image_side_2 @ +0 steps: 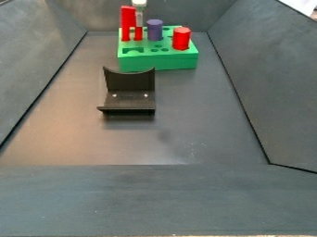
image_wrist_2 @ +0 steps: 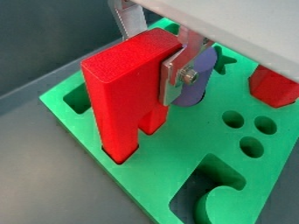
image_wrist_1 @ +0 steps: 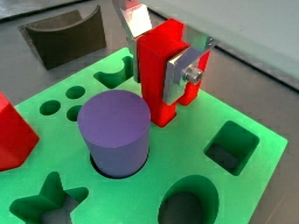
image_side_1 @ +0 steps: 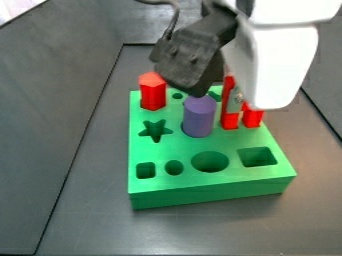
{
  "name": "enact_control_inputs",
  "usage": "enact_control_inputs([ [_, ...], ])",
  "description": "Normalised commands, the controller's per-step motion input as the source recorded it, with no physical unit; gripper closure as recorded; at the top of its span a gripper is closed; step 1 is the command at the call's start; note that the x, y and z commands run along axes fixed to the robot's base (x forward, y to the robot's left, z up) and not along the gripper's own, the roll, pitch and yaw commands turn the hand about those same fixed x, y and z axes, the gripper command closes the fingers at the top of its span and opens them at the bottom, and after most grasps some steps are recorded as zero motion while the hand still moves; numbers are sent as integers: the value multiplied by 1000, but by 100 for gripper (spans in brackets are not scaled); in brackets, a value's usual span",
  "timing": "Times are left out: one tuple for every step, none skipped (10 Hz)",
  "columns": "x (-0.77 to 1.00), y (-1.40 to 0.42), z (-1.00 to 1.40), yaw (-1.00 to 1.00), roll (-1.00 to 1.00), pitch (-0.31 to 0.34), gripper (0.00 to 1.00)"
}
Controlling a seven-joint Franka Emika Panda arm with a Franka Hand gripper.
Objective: Pick up the double-square object. Move up. Rotate the double-square object. Place the double-square object on the fixture. Regrasp the double-square object. Move to above the board. Insert the double-square object.
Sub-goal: Insert the double-square object.
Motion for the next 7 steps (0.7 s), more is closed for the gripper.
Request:
enact_control_inputs([
  [3,-189,-689,169,329,0,100],
  [174,-237,-689,171,313,0,100],
  [329,-211,-731,146,271,0,100],
  [389,-80,-729,151,219,59,100],
  [51,-40,0,0,39,50,100],
  [6,0,0,0,13,17,100],
  [0,0,0,0,0,0,100],
])
